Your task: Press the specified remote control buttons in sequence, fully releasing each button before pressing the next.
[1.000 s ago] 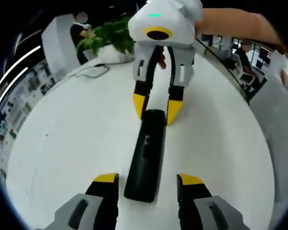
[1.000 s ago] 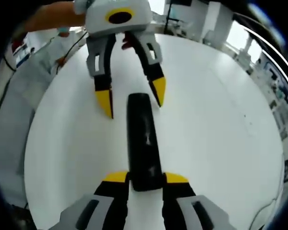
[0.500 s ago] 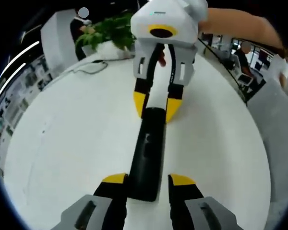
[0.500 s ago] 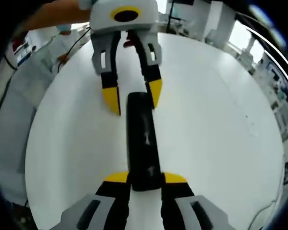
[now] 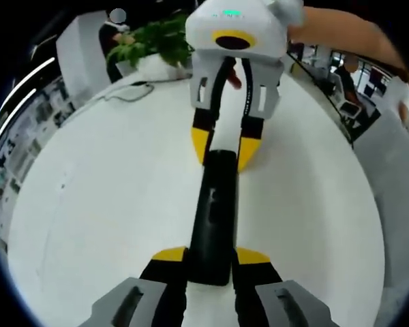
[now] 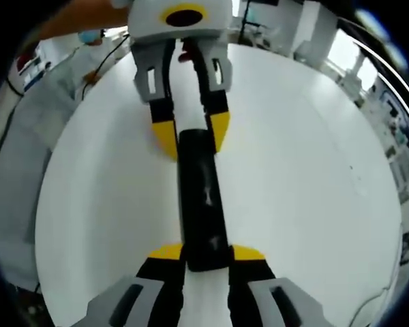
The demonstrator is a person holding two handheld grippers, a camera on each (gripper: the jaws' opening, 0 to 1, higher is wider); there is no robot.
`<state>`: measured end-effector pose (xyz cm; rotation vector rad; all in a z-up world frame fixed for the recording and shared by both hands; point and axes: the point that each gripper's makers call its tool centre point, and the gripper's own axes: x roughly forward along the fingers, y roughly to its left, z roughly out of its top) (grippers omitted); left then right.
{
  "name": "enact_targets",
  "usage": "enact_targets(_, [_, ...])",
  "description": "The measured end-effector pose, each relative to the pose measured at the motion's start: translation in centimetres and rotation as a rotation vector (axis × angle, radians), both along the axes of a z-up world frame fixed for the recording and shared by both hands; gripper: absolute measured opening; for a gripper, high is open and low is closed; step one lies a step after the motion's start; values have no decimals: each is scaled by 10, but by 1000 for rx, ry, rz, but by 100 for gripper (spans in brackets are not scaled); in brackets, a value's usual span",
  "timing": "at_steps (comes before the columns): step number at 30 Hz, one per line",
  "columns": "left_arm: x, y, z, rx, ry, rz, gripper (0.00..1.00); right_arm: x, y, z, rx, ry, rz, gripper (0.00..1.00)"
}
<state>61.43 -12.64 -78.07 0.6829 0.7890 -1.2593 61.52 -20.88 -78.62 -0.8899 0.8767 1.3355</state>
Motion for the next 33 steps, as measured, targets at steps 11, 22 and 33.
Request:
enact_targets(11, [-5,-1,1,21,-21,-16,23,-6,0,2,-13,-15,18,20])
enact_targets(22, [-9,-2,14,25,-40,-14,23,-9,0,14,3,-37,20,20])
enact_targets(33, [-23,-1,29,28,-52,-14,23,-24,0,31,21,-55,20,20])
